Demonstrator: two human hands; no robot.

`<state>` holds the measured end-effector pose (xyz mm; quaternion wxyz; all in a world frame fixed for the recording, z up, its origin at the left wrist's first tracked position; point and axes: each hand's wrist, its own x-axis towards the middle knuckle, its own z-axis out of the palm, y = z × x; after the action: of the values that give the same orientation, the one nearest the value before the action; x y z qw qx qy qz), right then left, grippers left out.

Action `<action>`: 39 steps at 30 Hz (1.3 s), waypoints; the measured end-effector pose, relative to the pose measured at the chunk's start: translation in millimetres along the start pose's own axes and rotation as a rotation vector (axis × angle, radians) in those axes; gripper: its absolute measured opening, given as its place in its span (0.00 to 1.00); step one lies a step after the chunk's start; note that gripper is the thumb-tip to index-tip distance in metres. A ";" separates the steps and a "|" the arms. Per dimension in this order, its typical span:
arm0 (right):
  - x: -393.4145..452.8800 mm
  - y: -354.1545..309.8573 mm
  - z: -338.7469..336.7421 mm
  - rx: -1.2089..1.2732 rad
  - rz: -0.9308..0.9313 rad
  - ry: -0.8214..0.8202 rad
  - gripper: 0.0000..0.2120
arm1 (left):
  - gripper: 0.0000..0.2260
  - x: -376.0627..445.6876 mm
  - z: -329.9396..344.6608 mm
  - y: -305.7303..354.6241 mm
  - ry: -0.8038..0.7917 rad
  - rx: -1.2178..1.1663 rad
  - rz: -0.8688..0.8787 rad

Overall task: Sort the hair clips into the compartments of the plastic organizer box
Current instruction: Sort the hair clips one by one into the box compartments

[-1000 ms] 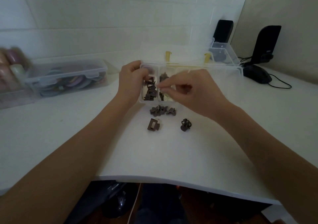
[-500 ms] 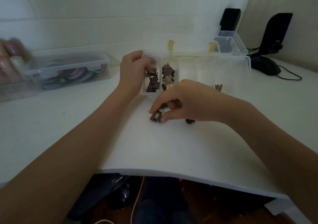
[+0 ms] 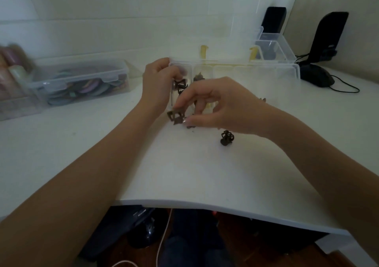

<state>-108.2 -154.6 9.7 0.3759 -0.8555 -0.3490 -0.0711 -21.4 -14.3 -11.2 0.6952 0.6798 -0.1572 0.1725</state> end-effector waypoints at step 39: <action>-2.9 -5.5 10.6 -0.941 0.001 -0.001 0.12 | 0.10 5.4 -1.4 -8.8 0.101 0.135 -0.033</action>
<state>-115.5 -146.2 4.3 -0.0527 -0.9332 -0.2784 -0.2209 -12.5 -13.0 -16.7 0.6577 0.7180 -0.0985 0.2054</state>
